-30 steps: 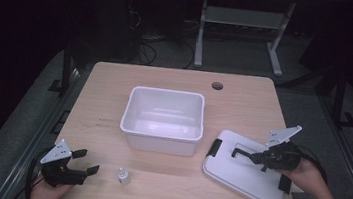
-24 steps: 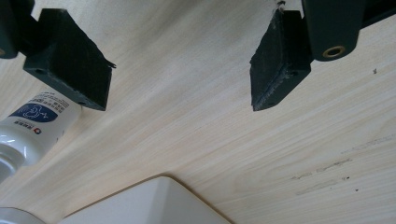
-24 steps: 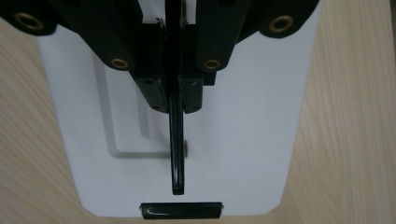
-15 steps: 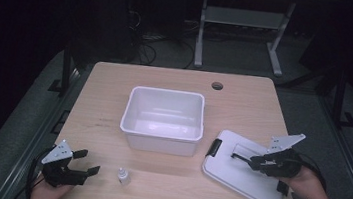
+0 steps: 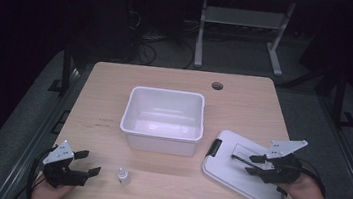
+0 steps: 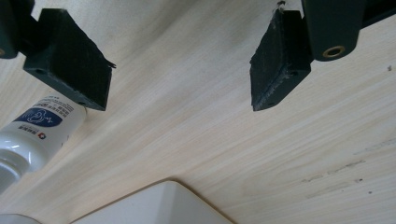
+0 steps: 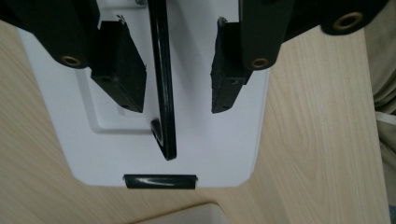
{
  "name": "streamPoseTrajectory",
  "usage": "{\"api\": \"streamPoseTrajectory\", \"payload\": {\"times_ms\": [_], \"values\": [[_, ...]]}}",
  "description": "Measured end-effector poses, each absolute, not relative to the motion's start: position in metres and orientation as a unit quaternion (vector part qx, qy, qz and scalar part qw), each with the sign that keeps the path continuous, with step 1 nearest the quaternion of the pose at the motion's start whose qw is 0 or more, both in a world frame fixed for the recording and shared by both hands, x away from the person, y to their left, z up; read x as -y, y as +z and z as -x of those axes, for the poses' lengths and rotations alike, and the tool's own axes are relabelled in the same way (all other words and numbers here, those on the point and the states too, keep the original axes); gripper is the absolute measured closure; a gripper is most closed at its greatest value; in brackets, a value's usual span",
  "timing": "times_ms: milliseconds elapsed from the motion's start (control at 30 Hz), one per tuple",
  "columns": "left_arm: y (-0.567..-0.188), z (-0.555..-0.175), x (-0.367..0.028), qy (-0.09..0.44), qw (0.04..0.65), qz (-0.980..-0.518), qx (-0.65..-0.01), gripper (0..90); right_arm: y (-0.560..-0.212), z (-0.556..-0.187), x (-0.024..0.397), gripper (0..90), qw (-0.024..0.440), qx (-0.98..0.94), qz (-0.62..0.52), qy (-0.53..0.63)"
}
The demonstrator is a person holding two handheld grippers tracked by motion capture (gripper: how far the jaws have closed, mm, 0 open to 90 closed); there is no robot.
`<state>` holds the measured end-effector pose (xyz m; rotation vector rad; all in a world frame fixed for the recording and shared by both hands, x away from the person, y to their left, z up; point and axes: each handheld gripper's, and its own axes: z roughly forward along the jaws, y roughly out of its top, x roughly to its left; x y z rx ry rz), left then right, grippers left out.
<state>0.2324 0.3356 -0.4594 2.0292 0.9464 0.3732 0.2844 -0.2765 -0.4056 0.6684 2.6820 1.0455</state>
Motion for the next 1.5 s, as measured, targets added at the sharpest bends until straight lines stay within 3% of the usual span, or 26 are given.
{"api": "streamPoseTrajectory", "payload": {"times_ms": [600,1500], "values": [[-0.46,-0.233,-0.332,0.146,0.421,-0.814,-0.371,20.4,-0.404,-0.258,0.269,49.8,0.125,-0.888,-0.224,0.381],[-0.458,-0.232,-0.328,0.146,0.415,-0.821,-0.363,20.4,-0.413,-0.254,0.254,47.4,0.118,-0.898,-0.208,0.369]]}}
